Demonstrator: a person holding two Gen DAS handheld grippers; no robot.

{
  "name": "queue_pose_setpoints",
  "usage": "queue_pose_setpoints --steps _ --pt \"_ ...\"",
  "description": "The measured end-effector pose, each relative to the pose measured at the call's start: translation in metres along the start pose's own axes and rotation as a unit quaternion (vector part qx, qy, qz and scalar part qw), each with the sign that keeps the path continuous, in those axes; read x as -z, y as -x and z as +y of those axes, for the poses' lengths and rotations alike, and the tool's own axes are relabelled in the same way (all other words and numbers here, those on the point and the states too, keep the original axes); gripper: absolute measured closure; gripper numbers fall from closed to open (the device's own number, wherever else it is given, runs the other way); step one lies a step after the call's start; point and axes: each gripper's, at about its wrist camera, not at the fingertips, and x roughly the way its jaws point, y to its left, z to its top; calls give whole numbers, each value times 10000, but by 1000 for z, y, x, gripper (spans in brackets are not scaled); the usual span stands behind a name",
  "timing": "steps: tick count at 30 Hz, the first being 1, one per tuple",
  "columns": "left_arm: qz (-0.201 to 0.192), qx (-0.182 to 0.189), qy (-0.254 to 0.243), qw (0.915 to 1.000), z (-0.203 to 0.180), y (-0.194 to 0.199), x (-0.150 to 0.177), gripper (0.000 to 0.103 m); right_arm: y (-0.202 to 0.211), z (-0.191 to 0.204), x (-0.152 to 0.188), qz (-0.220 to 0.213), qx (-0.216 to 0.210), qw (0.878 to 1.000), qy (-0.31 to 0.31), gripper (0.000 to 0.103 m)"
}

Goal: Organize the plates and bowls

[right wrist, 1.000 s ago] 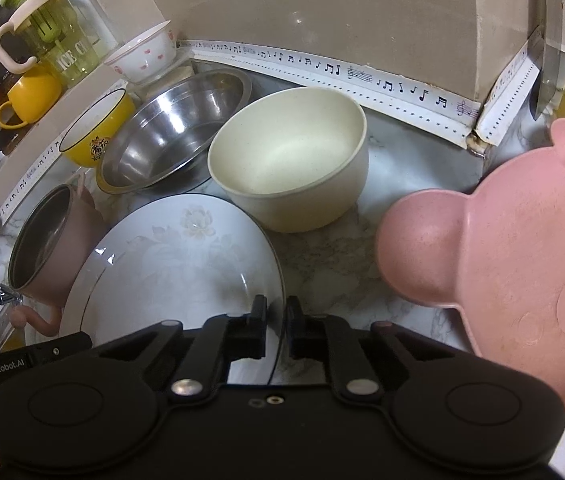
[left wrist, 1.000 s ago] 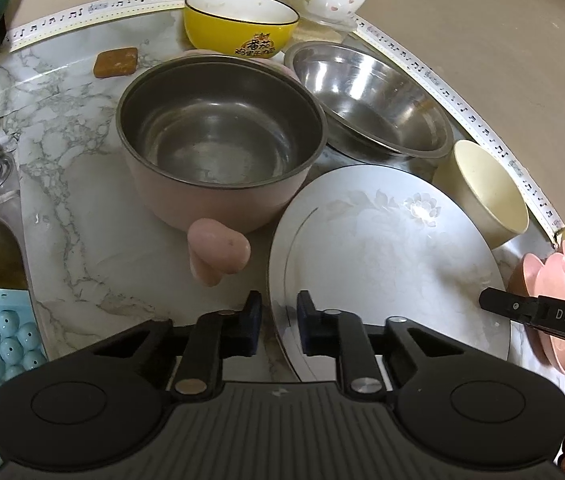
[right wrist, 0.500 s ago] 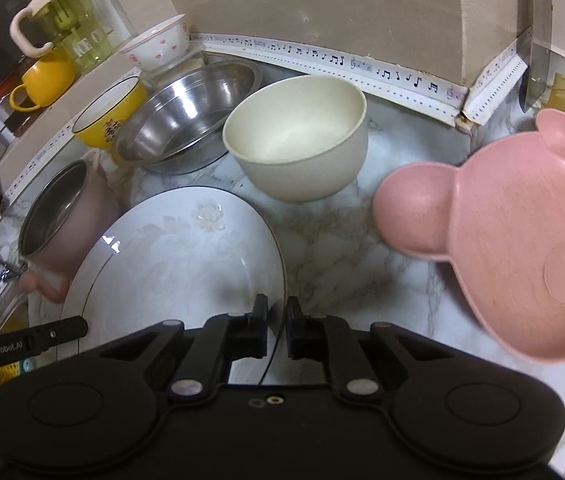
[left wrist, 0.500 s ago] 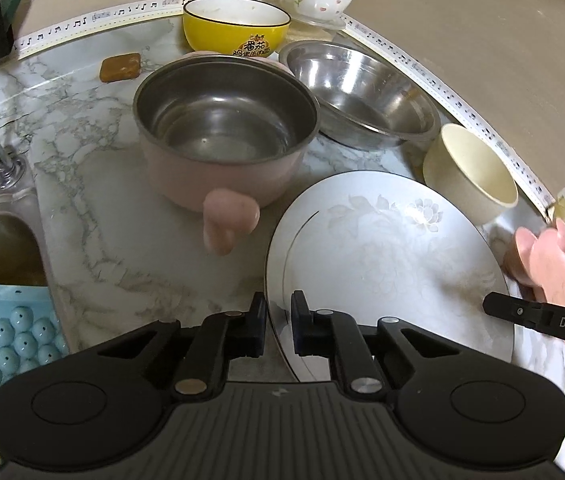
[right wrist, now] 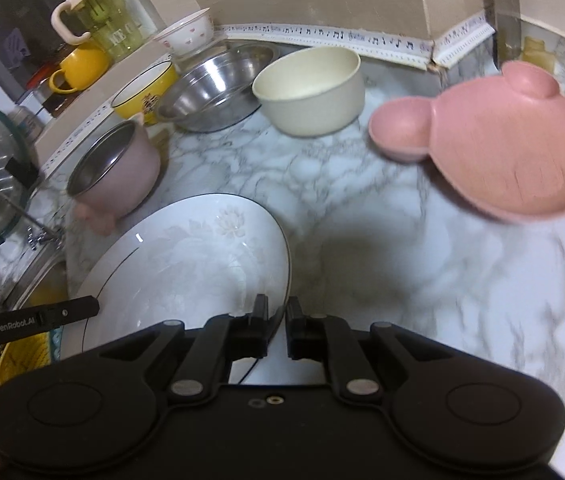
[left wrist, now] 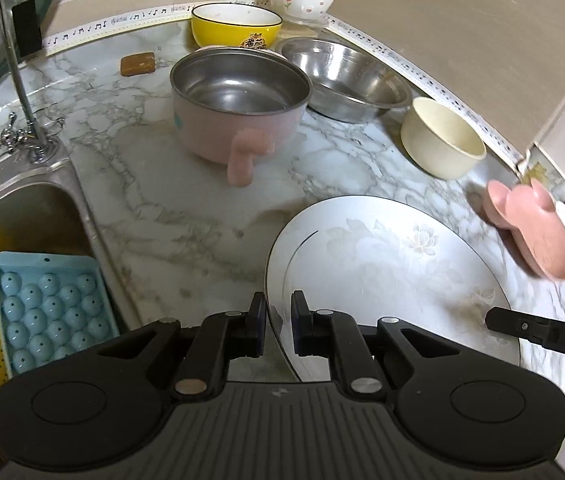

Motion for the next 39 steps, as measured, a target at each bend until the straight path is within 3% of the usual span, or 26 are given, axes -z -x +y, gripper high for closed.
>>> queue_pose_setpoints --steps 11,23,39 --pt "192 -34 -22 9998 9 6 25 91 12 8 31 64 4 9999 106 94" --pt "241 -1 -146 9996 9 8 26 91 11 10 38 110 120 9999 25 93" --pt "7 -10 -415 9991 11 19 27 91 35 19 38 -254 496 9982 234 78"
